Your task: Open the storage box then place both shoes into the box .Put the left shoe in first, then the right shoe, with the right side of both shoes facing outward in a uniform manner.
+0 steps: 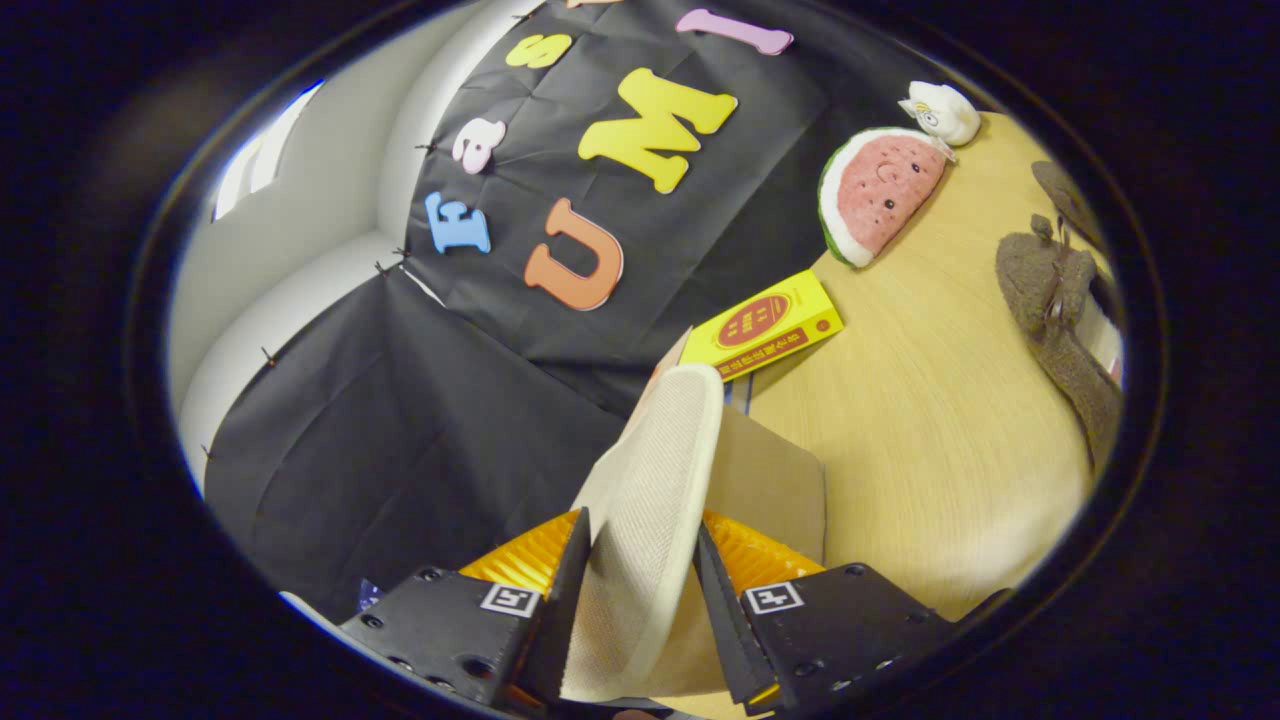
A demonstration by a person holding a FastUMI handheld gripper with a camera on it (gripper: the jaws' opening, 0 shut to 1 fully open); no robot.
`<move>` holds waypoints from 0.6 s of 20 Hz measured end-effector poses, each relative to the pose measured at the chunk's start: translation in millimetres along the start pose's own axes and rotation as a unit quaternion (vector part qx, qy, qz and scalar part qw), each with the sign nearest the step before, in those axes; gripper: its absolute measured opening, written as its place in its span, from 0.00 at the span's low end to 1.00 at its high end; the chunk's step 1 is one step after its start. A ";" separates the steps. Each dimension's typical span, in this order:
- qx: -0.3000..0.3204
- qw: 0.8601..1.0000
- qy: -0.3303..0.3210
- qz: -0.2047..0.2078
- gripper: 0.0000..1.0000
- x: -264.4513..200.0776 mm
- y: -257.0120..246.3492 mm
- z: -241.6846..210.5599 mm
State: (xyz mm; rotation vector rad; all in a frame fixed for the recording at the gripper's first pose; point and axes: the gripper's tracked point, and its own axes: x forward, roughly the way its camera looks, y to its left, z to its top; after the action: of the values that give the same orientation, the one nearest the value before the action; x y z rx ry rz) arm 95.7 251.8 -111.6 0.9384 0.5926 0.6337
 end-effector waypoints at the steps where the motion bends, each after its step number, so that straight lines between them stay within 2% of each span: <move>1: 0.008 1.000 -0.013 -0.003 0.45 -4.5 1.9 8.0; 3: 0.002 1.000 -0.006 0.002 0.15 -6.8 10.2 7.9; 5: -0.011 1.000 -0.009 -0.006 0.15 -14.1 15.9 10.1; 7: -0.027 1.000 -0.009 -0.009 0.06 -9.7 24.3 12.6; 12: -0.046 0.999 -0.005 -0.009 0.06 -7.7 67.8 30.5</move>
State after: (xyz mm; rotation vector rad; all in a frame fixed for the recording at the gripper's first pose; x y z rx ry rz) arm 96.1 259.7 -37.3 0.8492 0.5574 0.6350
